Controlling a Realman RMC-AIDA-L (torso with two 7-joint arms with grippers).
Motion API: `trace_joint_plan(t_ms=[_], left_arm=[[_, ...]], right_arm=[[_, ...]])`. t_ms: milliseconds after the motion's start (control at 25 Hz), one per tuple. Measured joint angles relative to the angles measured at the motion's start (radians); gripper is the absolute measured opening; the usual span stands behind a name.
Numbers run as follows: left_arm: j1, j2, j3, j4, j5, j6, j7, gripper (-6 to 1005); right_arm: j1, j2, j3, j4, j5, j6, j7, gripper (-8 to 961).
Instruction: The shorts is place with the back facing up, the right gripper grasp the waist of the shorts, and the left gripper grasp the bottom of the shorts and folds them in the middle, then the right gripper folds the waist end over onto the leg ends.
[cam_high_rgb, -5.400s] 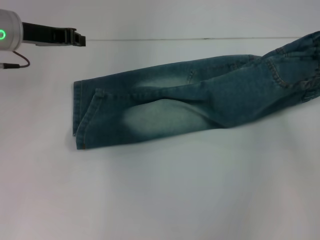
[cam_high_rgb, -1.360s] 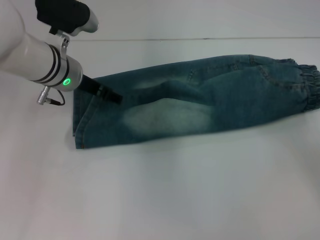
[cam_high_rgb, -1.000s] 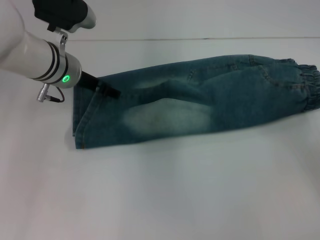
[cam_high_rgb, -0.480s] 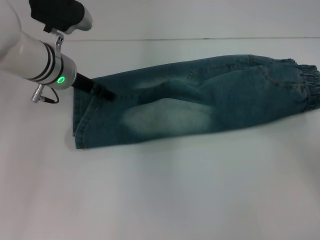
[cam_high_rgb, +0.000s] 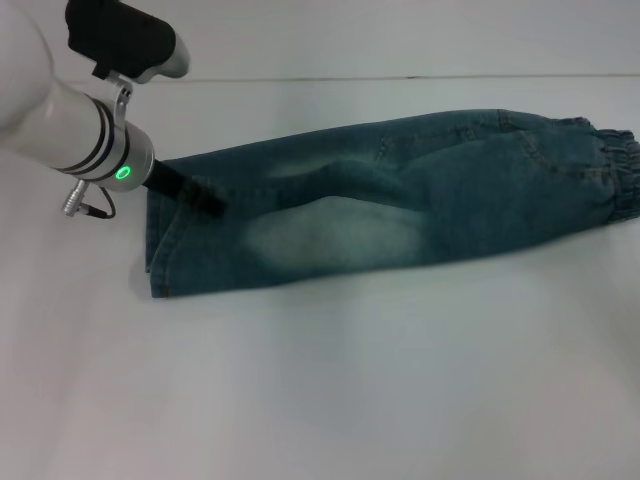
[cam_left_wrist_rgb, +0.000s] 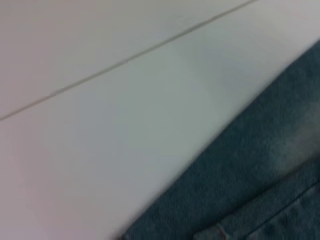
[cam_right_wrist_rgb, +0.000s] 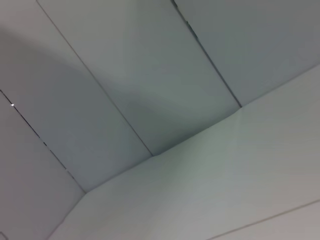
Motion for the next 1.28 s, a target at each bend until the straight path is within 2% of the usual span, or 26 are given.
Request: trace_joint_plan(t_ms=[840, 1080, 1280], left_arm=[[-0.019, -0.008, 0.016, -0.014, -0.001, 0.013, -0.014, 854], [-0.02, -0.008, 0.02, -0.014, -0.001, 0.007, -0.029, 645], [-0.021, -0.009, 0.022, -0.015, -0.001, 0.005, -0.03, 543]], right_arm=[[-0.002, -0.001, 0.0, 0.0, 0.001, -0.013, 0.0, 943], [-0.003, -0.001, 0.001, 0.0, 0.005, -0.024, 0.0, 943], [-0.005, -0.002, 0.002, 0.0, 0.015, -0.037, 0.0, 943]])
